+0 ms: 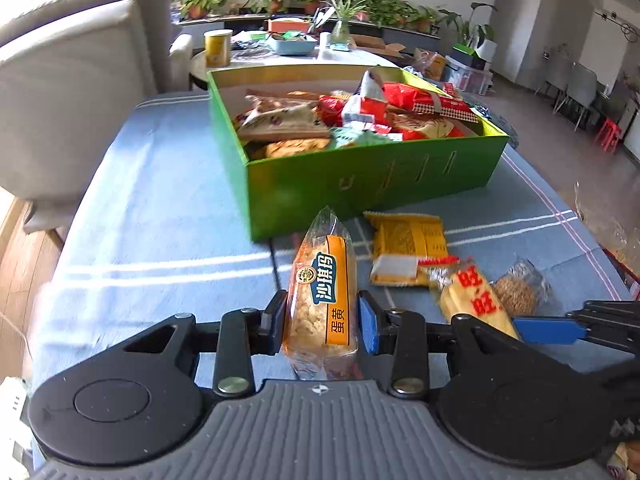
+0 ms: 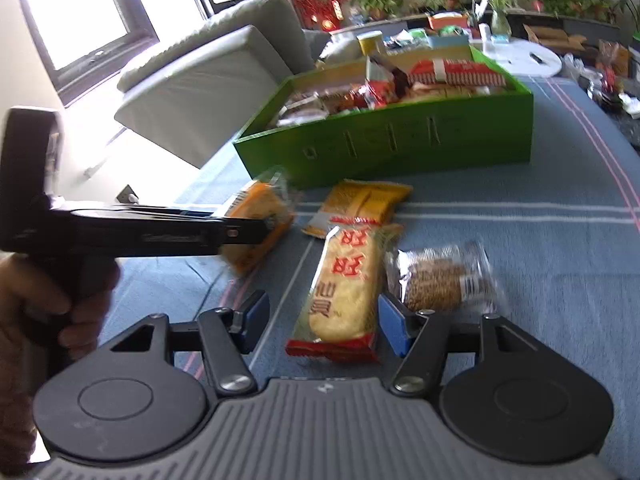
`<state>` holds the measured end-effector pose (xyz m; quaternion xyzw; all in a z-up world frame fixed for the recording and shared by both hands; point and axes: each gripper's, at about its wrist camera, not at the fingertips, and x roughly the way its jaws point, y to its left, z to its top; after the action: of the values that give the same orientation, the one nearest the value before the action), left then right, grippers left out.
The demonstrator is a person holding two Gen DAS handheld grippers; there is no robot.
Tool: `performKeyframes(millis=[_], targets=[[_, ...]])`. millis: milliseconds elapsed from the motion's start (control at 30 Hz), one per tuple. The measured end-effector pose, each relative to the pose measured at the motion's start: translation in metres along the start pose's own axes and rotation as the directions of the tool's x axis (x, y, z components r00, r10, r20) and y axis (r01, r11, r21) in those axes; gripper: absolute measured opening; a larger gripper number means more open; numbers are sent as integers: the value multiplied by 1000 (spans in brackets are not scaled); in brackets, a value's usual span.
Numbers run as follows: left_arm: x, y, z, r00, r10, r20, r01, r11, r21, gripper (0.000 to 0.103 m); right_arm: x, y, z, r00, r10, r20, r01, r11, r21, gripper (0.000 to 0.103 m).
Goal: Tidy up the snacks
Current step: 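Grasp the bagged sachima loaf with the left tool while the right tool grasps the Wangwang rice-cracker bag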
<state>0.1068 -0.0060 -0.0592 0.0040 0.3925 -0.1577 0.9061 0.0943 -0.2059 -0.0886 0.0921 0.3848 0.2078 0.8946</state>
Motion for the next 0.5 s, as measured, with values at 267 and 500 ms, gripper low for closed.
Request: performKeyframes(millis=[267,500], targets=[[-3,-11,-6,999,48,12,-49,996,71,56,23,15,3,984,-176,34,177,984,-22,60],[15,-6,-6,998,68,-16,-67,996,58,56,25,15,-2,969,-239,59,244,966,-82,45]])
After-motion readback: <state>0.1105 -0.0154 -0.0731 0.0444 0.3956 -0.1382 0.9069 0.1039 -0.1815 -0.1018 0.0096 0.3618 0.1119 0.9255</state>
